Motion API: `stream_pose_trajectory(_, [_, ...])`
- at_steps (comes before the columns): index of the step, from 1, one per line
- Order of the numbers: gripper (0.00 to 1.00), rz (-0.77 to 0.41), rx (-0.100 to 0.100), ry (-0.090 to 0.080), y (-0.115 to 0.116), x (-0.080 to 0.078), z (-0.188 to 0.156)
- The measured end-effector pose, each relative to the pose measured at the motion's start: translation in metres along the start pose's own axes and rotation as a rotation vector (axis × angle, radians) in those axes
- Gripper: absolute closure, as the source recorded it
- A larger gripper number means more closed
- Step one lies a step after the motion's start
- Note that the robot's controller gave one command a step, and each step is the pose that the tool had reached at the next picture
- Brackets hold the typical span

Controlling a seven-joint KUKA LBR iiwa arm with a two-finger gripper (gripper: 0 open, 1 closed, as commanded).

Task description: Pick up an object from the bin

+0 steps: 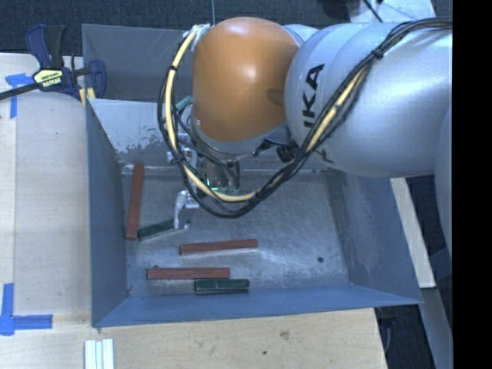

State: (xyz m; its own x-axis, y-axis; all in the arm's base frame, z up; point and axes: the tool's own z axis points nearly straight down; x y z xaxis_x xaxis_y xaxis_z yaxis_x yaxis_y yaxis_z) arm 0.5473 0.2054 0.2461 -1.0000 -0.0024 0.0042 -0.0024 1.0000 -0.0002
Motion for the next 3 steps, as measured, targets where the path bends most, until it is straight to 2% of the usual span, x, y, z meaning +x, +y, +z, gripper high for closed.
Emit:
stream_pose_trajectory(1, [0.00,0.002,-0.002,-0.007,-0.001,-0.002,-0.004])
stream_pose_trajectory(2, [0.00,-0.027,-0.003,-0.014,0.000,0.005,0.038])
stream_pose_trajectory(3, [0.00,-0.055,-0.002,-0.009,0.001,0.015,0.106])
